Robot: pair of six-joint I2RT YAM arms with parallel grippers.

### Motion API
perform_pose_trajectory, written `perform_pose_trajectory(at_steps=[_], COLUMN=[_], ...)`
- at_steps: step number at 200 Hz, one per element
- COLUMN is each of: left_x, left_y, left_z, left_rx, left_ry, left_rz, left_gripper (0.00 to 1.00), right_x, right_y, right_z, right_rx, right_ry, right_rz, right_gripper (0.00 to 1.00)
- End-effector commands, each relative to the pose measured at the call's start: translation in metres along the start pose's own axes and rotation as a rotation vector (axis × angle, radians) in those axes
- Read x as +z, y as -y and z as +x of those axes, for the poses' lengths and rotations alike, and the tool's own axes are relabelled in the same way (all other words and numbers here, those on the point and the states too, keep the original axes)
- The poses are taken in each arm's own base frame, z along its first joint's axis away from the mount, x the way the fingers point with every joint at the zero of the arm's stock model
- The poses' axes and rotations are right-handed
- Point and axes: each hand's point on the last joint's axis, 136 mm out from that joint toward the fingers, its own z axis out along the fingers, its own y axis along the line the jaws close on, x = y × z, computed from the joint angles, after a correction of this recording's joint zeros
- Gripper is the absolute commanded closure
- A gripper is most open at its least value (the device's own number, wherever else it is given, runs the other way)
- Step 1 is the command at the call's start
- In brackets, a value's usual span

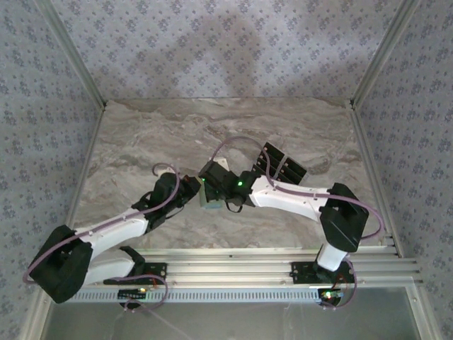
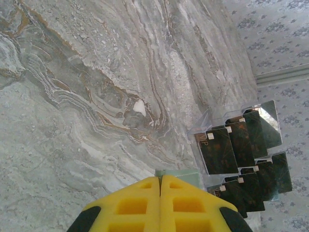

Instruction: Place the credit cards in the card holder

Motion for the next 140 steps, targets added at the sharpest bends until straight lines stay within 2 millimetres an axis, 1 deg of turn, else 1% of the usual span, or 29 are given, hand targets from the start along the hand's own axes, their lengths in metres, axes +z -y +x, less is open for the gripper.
perform_pose_trajectory(at_steps=[1,9,11,13,36,49,67,73,76,82,87,94,116,126,127,129,140], left_x=[-0.008,-0.01,-0.01,-0.011,-0.012,-0.011,-0.011,-0.011,-0.011,-0.011,-0.011,-0.011,-0.011,-0.012,-0.012,-0.012,-0.012], left_y=[-0.009,-0.009,-0.009,-0.01,-0.011,-0.012,-0.013,-0.013,-0.013,-0.013,-0.013,-0.012,-0.012,-0.012,-0.012,-0.012,-0.012], left_z=[-0.014,-0.015,-0.015,-0.015,-0.015,-0.013,-0.013,-0.013,-0.013,-0.013,-0.013,-0.013,-0.013,-0.013,-0.013,-0.013,-0.013], left_rx=[0.027,0.028,0.029,0.03,0.037,0.04,0.041,0.04,0.04,0.04,0.042,0.041,0.04,0.04,0.04,0.041,0.042], left_ry=[0.081,0.088,0.087,0.088,0.087,0.082,0.08,0.081,0.08,0.08,0.081,0.082,0.082,0.081,0.082,0.081,0.081], left_rz=[-0.034,-0.034,-0.035,-0.036,-0.04,-0.042,-0.044,-0.044,-0.043,-0.043,-0.044,-0.042,-0.041,-0.042,-0.043,-0.042,-0.042], left_gripper=[1.0,1.0,1.0,1.0,1.0,1.0,1.0,1.0,1.0,1.0,1.0,1.0,1.0,1.0,1.0,1.0,1.0], right_x=[-0.011,-0.014,-0.011,-0.01,-0.011,-0.011,-0.01,-0.009,-0.01,-0.009,-0.008,-0.007,-0.001,0.005,0.003,0.002,0.004], right_y=[0.028,0.032,0.038,0.041,0.054,0.054,0.039,0.033,0.03,0.025,0.021,0.016,0.002,0.0,-0.004,-0.008,-0.014], right_z=[-0.001,-0.004,0.004,0.006,0.007,0.007,0.005,0.005,0.005,0.005,0.005,0.005,0.007,0.012,0.007,0.003,0.001], right_rx=[0.033,0.041,0.035,0.034,0.055,0.057,0.037,0.028,0.026,0.019,0.011,0.003,-0.017,-0.026,-0.022,-0.02,-0.026], right_ry=[0.006,0.014,-0.004,-0.008,-0.001,0.003,0.006,0.006,0.007,0.007,0.008,0.007,0.002,-0.011,0.0,0.008,0.01], right_rz=[0.065,0.071,0.087,0.095,0.107,0.093,0.032,0.011,0.003,-0.004,-0.011,-0.016,-0.03,-0.025,-0.033,-0.042,-0.049], right_gripper=[1.0,1.0,1.0,1.0,1.0,1.0,1.0,0.89,0.81,0.67,0.6,0.55,0.45,0.44,0.44,0.44,0.44])
